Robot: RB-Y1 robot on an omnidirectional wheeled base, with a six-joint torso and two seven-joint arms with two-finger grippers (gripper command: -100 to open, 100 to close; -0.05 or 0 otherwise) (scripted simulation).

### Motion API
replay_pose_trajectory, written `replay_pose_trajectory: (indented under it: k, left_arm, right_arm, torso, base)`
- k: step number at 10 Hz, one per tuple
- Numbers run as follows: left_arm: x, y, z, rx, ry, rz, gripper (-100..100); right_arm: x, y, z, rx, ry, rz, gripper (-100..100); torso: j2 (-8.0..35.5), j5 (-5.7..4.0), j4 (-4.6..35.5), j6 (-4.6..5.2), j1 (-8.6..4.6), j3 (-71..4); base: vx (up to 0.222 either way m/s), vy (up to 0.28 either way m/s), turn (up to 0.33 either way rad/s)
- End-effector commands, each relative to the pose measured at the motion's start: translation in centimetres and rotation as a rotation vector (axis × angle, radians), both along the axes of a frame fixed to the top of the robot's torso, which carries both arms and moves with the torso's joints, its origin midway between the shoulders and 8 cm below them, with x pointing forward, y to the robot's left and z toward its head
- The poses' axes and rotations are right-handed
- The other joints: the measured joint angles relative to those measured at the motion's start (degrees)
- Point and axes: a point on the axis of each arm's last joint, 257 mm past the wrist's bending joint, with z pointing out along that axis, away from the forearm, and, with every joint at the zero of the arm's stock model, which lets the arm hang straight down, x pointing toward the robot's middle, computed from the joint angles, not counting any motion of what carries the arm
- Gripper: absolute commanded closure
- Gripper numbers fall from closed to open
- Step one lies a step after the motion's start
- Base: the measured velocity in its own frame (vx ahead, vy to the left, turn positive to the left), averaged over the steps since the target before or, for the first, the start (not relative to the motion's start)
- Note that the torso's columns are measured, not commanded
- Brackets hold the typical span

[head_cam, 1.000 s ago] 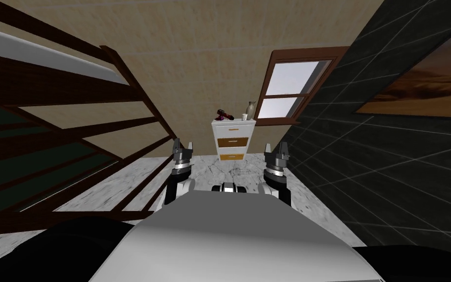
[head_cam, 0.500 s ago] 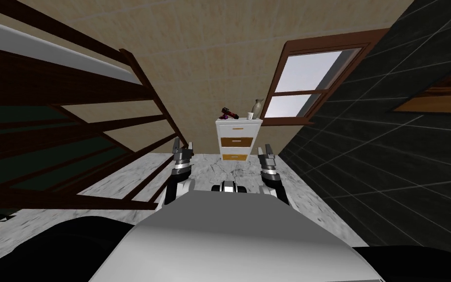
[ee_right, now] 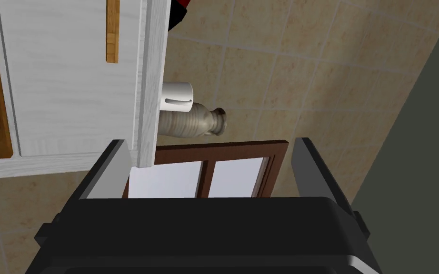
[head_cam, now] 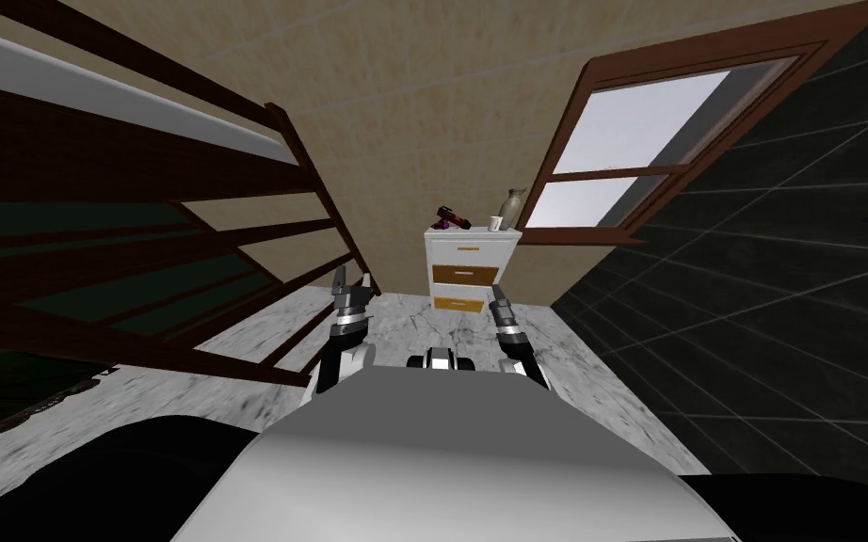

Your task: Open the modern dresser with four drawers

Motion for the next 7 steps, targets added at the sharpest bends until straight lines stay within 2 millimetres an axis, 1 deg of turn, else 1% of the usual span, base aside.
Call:
replay_pose_trajectory:
  k: [1, 2, 3, 4, 5, 6, 7]
  left_arm:
    - [0.0, 0.0, 0.0, 0.000, 0.000, 0.000, 0]
    - [0.0, 0.0, 0.0, 0.000, 0.000, 0.000, 0]
    - [0.0, 0.0, 0.0, 0.000, 0.000, 0.000, 0]
    - [0.0, 0.0, 0.0, 0.000, 0.000, 0.000, 0]
    - [0.0, 0.0, 0.0, 0.000, 0.000, 0.000, 0]
    - [0.0, 0.0, 0.0, 0.000, 0.000, 0.000, 0]
    - [0.0, 0.0, 0.0, 0.000, 0.000, 0.000, 0]
  right_arm:
    - [0.5, 0.5, -3.2, -0.053, 0.094, -0.005, -100]
    - [0.9, 0.7, -5.8, -0.102, 0.161, -0.007, -100]
    - [1.0, 0.7, -6.0, -0.102, 0.171, -0.010, -100]
    - [1.3, 0.8, -8.7, -0.155, 0.240, -0.013, -100]
    - [1.4, 0.9, -11.1, -0.197, 0.298, -0.015, -100]
    - [1.4, 0.7, -11.9, -0.210, 0.323, -0.022, -100]
    - [1.5, 0.6, -12.1, -0.211, 0.331, -0.024, -100]
  torso:
    - [0.0, 0.01, 0.0, -0.05, 0.06, 0.0]
    - [0.0, 0.01, 0.0, -0.02, 0.05, 0.0]
    - [0.0, 0.01, 0.0, -0.07, 0.05, 0.0]
    - [0.0, 0.00, 0.0, -0.01, 0.02, 0.0]
    - [0.0, 0.00, 0.0, -0.07, 0.03, 0.0]
    - [-0.1, 0.00, 0.0, -0.07, 0.05, 0.0]
    - [0.0, 0.01, 0.0, 0.01, 0.03, 0.0]
  base:
    - [0.027, 0.007, 0.111]
    - [0.032, 0.012, 0.230]
    - [0.029, 0.004, 0.102]
    - [0.035, 0.003, 0.222]
    - [0.061, 0.010, 0.380]
    - [0.051, 0.003, 0.128]
    - [0.020, -0.001, -0.042]
